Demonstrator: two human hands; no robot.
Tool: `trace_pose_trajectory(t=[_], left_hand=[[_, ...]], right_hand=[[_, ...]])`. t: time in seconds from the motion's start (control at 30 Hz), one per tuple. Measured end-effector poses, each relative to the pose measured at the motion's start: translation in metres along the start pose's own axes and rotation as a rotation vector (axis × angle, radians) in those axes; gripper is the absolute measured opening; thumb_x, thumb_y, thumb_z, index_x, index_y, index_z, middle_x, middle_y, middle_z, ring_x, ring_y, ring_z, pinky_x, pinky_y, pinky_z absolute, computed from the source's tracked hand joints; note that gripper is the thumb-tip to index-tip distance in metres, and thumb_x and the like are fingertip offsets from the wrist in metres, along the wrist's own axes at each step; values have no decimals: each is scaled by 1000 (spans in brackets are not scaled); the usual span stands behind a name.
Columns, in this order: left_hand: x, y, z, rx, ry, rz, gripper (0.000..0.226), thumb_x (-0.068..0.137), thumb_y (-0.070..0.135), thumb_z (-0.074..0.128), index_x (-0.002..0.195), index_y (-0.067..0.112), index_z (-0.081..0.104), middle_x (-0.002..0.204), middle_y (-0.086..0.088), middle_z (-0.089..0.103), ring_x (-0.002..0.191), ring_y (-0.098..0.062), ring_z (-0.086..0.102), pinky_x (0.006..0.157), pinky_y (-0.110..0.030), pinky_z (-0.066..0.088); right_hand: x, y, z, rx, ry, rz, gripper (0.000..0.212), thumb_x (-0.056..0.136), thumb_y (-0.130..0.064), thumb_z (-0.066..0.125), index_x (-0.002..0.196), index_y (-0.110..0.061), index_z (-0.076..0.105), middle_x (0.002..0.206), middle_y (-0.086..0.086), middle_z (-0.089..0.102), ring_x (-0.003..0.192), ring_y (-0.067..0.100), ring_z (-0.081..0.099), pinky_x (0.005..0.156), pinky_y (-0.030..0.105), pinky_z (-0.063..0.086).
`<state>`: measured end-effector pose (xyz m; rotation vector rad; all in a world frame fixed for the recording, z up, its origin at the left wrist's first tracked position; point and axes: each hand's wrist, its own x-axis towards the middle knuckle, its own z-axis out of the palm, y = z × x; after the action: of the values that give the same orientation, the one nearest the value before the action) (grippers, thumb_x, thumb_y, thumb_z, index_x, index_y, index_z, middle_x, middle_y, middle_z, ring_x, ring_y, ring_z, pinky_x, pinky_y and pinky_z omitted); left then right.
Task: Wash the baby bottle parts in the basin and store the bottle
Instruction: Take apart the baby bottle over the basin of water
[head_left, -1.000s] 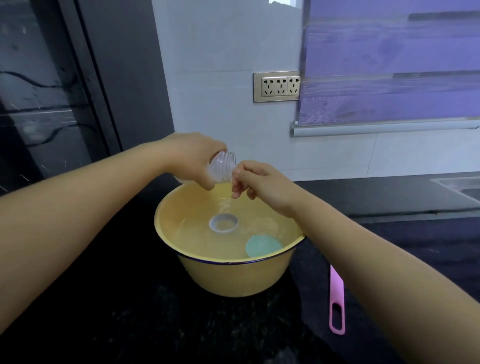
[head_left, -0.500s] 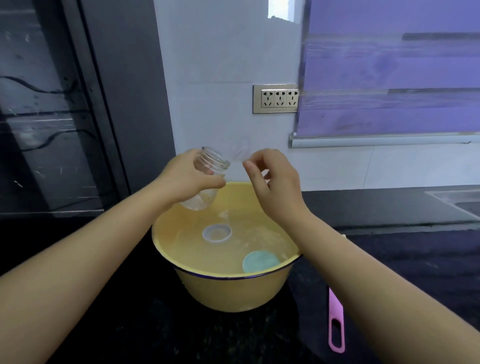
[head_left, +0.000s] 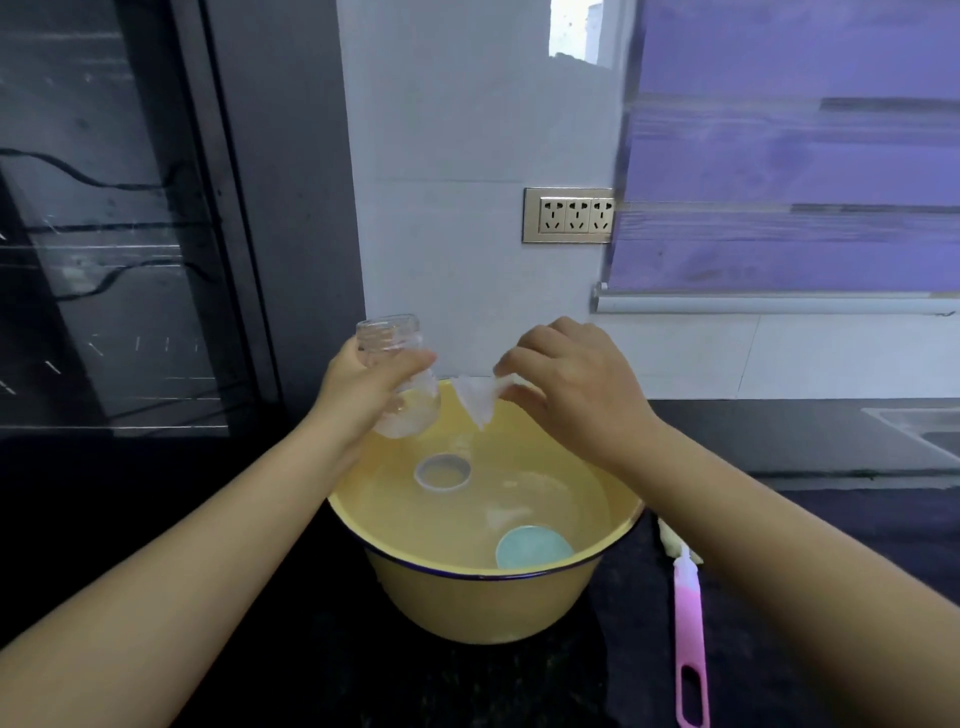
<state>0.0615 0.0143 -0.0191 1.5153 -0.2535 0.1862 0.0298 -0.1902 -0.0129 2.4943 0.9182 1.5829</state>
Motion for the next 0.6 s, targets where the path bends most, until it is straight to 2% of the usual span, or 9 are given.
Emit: trace_pose_trajectory(t=[0.07,0.13,0.23,0.3,0.37,0.43,0.47,0.53,0.6], left_hand=[[3,2,-2,-98,-53,-34,25,65,29,71,86,22,60,79,3,62,79,-18,62,60,-27,48],[3,6,-2,-215,-98,-102,19,70,24,71,83,22,59,76,4,60,75,-15,62,60,-27,50],[2,10,-2,-389,-197,-204,26,71,25,70,91,17,57,86,1,59,81,-17,62,58,-31,56],[1,13,-1,-482,-237,-230,37,64,28,73,94,14,57,90,-3,63,80,-17,66,57,-31,56],[1,15,-2,-523,-283,-215,41,59,34,74,92,14,59,88,-5,68,79,-18,69,63,-33,58],[2,16,-2,-539,-316,-191,34,69,37,69,91,14,59,88,-6,69,83,-20,69,75,-35,59],[2,17,-2,-566,-318,-189,33,71,40,65,90,13,61,86,-6,69,83,-20,69,79,-36,56],[1,18,-1,-628,-318,-202,37,71,45,61,86,11,64,84,-7,68,80,-22,69,78,-38,57],[-2,19,2,-681,-372,-206,42,61,44,72,84,9,66,83,-7,67,76,-22,69,71,-36,58]], right_hand=[[-7,4,3,-44,-157,3,14,63,-27,78,71,-20,69,67,-2,62,63,26,58,53,28,38],[-11,5,5,-89,-342,10,24,57,-29,86,76,-26,71,74,-5,64,74,24,60,59,29,38],[-16,4,3,-103,-577,90,34,81,-34,68,115,-34,62,114,-8,59,112,19,47,81,30,33],[-18,7,1,-36,-638,188,36,86,-38,61,122,-35,57,121,-9,56,116,16,44,85,29,31],[-17,8,-1,22,-640,257,30,87,-43,59,115,-33,61,113,-8,60,109,16,48,85,28,34],[-18,11,-1,88,-639,326,26,88,-48,55,99,-28,67,97,-6,65,98,16,51,82,29,38],[-19,13,-1,123,-632,358,31,90,-48,51,89,-23,69,87,-4,67,92,17,52,80,30,40],[-23,19,-2,182,-601,402,41,92,-47,48,77,-15,69,71,-2,65,80,18,53,73,32,41],[-26,26,-7,234,-593,417,35,92,-44,52,79,-16,69,68,-6,61,77,17,51,68,29,37]])
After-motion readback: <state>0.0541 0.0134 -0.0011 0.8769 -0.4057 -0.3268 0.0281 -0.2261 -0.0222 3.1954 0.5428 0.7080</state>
